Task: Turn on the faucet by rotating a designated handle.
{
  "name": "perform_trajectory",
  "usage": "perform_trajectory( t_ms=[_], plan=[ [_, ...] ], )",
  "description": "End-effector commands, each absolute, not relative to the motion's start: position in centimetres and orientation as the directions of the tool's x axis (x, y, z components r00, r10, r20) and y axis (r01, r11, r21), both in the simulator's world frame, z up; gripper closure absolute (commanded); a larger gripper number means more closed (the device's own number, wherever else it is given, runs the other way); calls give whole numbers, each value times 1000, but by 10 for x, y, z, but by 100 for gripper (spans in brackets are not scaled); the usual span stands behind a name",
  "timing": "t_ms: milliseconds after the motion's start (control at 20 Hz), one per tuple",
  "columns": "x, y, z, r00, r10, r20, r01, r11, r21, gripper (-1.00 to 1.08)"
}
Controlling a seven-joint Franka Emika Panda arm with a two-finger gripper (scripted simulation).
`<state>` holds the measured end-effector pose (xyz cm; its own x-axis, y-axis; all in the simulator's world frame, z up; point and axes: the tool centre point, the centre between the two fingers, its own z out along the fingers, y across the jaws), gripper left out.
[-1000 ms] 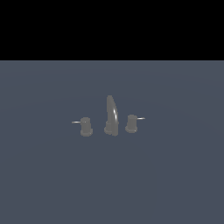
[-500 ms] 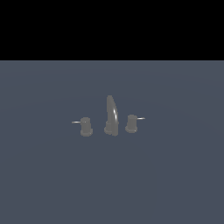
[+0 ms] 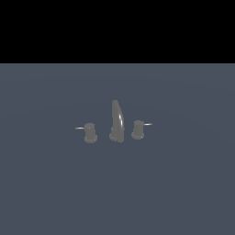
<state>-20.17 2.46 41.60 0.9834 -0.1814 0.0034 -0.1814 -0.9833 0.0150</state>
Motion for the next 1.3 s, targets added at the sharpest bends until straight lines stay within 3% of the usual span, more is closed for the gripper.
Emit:
perform_trajectory(
  t_ms=[0,1250],
  plan=[
    [-188,27,398,970,-243,3,-243,-970,13,108],
    [-47,-4,223,646,-763,1,-763,-646,3,108]
  ],
)
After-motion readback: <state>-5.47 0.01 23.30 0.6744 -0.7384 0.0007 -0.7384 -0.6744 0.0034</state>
